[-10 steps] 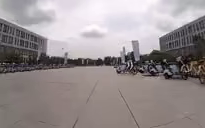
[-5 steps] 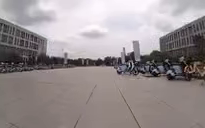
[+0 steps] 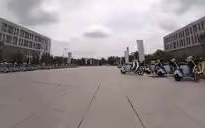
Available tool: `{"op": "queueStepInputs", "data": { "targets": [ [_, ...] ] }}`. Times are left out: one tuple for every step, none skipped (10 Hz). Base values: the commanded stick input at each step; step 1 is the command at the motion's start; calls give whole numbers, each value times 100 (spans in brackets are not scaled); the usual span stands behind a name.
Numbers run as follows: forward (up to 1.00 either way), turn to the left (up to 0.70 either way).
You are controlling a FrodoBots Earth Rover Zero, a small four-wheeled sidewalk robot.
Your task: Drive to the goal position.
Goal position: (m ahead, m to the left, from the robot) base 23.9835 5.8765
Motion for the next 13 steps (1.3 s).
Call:
{"op": "queueStepInputs", "data": {
  "targets": [
    [45, 0],
    [45, 0],
    [45, 0],
    [45, 0],
    [45, 0],
    [45, 0],
    [45, 0],
    [45, 0],
    [45, 0],
    [45, 0],
    [45, 0],
    [45, 0],
    [45, 0]
  ]
}}
